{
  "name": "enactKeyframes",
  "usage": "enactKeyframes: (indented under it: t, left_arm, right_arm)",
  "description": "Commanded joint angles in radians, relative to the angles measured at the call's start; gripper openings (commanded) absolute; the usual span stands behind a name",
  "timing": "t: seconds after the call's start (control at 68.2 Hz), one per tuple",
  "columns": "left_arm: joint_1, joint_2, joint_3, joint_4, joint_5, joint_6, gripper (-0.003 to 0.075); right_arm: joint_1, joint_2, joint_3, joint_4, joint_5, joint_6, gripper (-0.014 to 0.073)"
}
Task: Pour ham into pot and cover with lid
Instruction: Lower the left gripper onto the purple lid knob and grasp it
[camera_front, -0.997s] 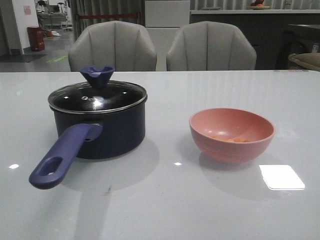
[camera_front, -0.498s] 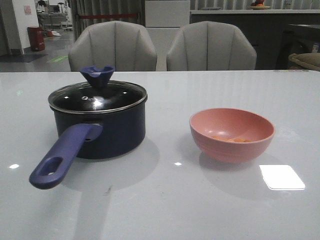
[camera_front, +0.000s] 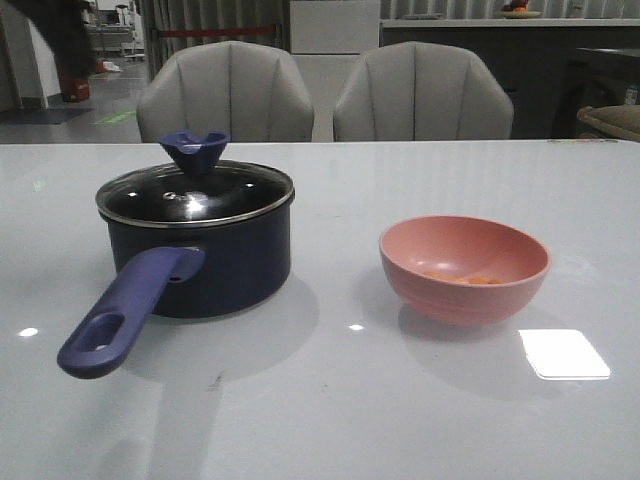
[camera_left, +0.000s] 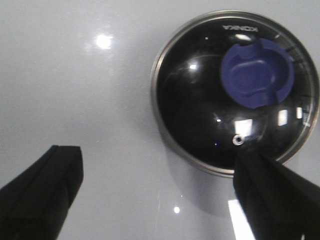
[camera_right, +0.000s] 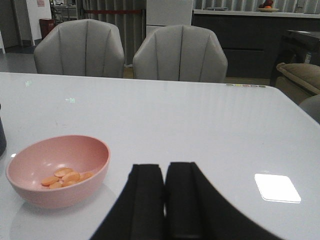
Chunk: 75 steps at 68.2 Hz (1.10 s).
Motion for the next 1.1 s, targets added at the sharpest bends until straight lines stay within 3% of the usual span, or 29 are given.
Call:
enactKeyframes:
  t: [0.0,0.498,1.085]
  left_arm:
    - [-0.057,0.046,-0.106,-0.003,-0.02,-0.038,0.0657]
    - [-0.129,0.351,-0.487,0.037,0.183,-0.149,0.0657]
    - [-0.129,0.443,-0.53,0.019,0.193,-0.185,0.065]
  right_arm:
    - [-0.007,-0.019,-0.006,0.001,-0.081,-0.01,0.0159]
    - [-0.007,-0.019,-0.006,0.001,-0.081,-0.01,0.0159]
    - [-0.007,-0.019,-0.006,0.001,-0.081,-0.01,0.0159]
